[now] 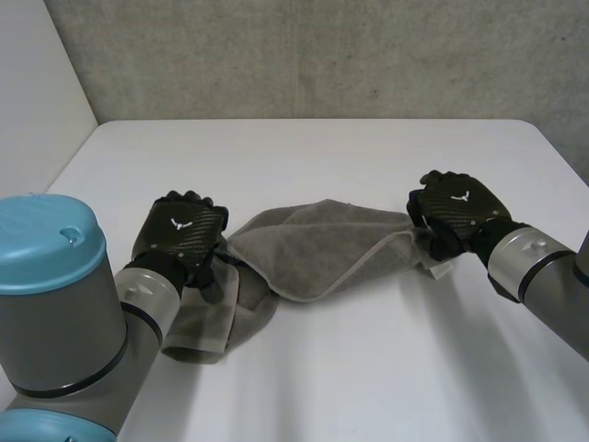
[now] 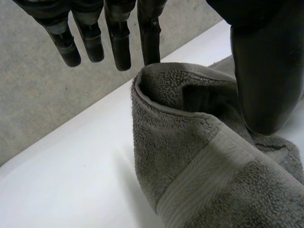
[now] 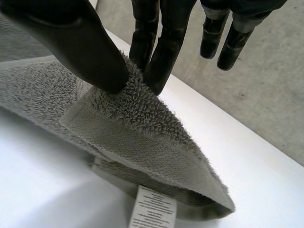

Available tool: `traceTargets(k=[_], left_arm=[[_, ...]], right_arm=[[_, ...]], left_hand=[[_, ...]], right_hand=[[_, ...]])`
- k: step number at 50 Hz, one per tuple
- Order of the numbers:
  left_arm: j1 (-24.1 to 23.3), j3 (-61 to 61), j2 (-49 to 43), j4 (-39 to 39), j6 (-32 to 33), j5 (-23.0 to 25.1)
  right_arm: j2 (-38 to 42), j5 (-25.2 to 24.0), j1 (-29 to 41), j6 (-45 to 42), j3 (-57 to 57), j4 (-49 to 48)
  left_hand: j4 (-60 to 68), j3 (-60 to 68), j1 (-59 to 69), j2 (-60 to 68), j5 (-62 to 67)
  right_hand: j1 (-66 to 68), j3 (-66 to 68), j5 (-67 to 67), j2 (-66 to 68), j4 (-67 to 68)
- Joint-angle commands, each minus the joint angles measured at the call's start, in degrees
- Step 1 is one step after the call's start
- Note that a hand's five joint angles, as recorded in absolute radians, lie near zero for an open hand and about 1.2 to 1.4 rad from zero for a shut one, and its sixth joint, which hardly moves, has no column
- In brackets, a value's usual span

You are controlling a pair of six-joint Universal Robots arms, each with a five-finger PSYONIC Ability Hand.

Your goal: Fold the towel.

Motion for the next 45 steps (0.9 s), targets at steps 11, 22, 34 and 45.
traceTargets(k=[11, 22, 34, 45], left_arm=[[0.1, -0.1, -1.1, -3.3, -11.9, -0.1], [-1.8, 0.5, -3.6, -5.6, -20.3, -9.4], [-4.6, 3.6, -6.3, -5.3, -20.2, -12.7], [-5.6, 4.1, -6.8, -5.3, -20.2, -12.7]], right_arm=[[0.8, 0.5, -4.1, 0.1, -3.3, -0.4], [1.3, 0.9, -4.4, 0.3, -6.1, -0.5], [6.2, 4.3, -8.6, 3.8, -17.7, 0.0], [7.9, 4.6, -9.0, 5.1, -19.4, 0.1]], left_hand=[[-2.7, -2.3, -3.1, -1.9, 0.0], [-2.7, -2.3, -6.8, -5.6, -3.7], [-2.7, -2.3, -9.0, -7.8, -5.9], [-2.7, -2.3, -9.0, -7.8, -5.9]], right_hand=[[8.8, 0.3, 4.0, 5.1, -2.7], [8.8, 0.3, 4.0, 5.1, -2.7], [8.8, 0.3, 4.0, 5.1, -2.7], [8.8, 0.3, 4.0, 5.1, -2.7]])
